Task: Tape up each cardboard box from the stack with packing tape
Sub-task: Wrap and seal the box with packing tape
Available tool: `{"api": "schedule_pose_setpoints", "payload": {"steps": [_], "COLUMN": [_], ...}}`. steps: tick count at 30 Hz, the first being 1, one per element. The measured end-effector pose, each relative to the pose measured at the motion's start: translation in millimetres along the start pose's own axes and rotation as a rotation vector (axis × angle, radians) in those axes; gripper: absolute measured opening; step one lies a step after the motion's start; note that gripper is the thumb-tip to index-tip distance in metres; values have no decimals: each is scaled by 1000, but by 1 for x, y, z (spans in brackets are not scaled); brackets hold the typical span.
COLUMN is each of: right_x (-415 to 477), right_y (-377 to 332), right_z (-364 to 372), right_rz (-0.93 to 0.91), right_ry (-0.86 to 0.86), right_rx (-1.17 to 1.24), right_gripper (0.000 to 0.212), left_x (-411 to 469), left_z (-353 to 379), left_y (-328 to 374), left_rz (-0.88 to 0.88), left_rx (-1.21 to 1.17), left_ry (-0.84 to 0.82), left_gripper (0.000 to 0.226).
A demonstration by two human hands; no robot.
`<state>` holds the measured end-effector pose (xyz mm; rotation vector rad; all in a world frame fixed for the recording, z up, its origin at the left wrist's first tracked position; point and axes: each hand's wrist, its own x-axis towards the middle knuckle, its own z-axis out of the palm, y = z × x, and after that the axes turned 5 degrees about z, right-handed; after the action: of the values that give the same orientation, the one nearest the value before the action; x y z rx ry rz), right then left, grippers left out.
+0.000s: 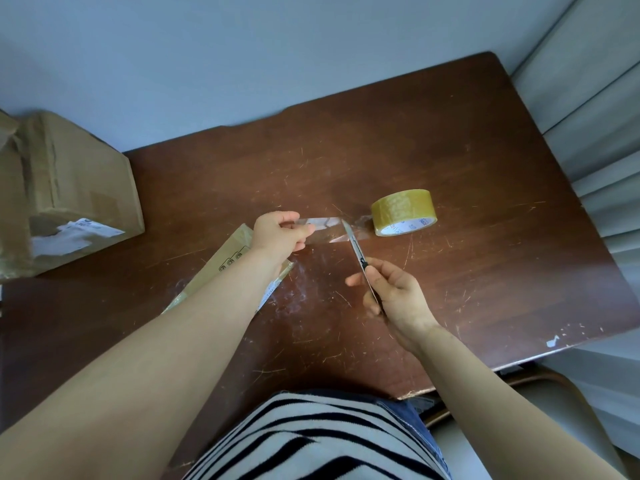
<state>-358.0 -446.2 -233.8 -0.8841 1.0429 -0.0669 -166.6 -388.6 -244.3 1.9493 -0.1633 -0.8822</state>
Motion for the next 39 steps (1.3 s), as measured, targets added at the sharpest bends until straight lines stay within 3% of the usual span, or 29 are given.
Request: {"api": "schedule_pose_setpoints", "payload": {"steps": [6, 10, 19, 22, 25, 27, 30, 32, 36, 39], "right_x": [15, 26, 23, 2, 0, 3, 7, 2, -10, -7], "right_y": [-3, -11, 8, 36, 47, 47, 44, 29, -24, -38], "right_z": [0, 10, 10, 10, 5, 4, 5, 13, 48, 71], "right_rz": [-252, -343, -272, -325, -231, -211, -445, -543, -157, -157], "right_ry": [316, 376, 304, 255, 259, 246, 391, 470, 89, -46], "right_rx": [-717, -1247, -1501, -1342, -1085, -1081, -1263, -1149, -311, -229], "right_gripper": [39, 44, 49, 44, 38, 35, 29, 28, 32, 19], "left_x": [1, 1, 1, 6, 3, -7, -23, -31, -46, -55], "left_z": [1, 3, 5, -11, -28, -35, -43, -51, -69, -86], "left_y": [2, 1, 11, 19, 25, 30, 32, 33, 32, 31], "left_rz": [2, -11, 42, 32, 12, -14, -61, -86, -114, -113], "left_rx": [18, 19, -1, -24, -55, -86, -133, -163, -226, -232], "left_ry": [-1, 10, 62, 82, -5, -76, -146, -179, -219, -219], "left_gripper": [13, 4, 9, 13, 11, 7, 13, 12, 6, 7]}}
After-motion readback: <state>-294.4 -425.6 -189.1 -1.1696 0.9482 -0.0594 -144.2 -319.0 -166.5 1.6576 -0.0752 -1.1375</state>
